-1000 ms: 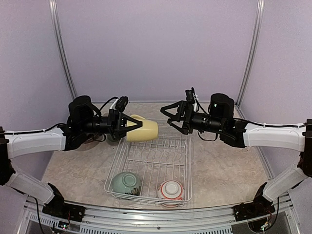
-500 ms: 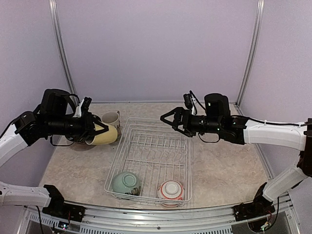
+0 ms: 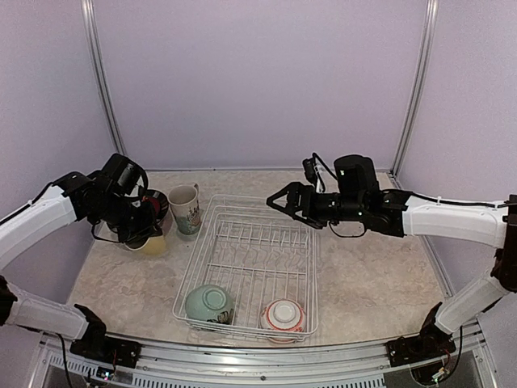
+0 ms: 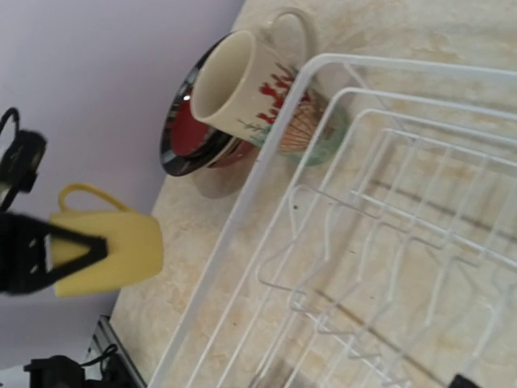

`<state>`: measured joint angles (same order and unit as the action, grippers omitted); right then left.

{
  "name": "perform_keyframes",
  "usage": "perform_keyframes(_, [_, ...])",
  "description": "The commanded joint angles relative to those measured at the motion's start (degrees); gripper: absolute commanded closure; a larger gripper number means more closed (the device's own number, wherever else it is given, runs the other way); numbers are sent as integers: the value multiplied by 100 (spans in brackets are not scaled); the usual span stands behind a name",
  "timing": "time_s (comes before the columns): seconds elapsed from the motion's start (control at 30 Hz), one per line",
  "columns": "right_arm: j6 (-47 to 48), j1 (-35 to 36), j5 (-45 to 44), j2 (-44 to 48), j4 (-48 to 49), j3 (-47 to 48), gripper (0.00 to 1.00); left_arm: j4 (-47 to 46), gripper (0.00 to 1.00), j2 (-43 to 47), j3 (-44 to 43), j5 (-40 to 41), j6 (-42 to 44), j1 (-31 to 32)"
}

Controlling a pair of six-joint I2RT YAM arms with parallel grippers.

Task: Unload the mixed dishes from the dish rack
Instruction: Place the cup at the center of the board.

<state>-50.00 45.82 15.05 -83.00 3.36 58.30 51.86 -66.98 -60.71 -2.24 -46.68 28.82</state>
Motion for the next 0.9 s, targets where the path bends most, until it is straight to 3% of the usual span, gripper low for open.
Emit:
perform_keyframes(0.0, [154,-39,-312,466,-300,-83,0,-635,100,-597,-392,-191,235,-219])
perform_keyframes(0.33, [191,-37,-717,996,-672,-362,0,-851,100,-1915,-677,-148,336,-323])
perform_keyframes(0.87, [186,-38,-620,1007,-624,-484,0,-1230,100,-2668,-552,155,412,-332])
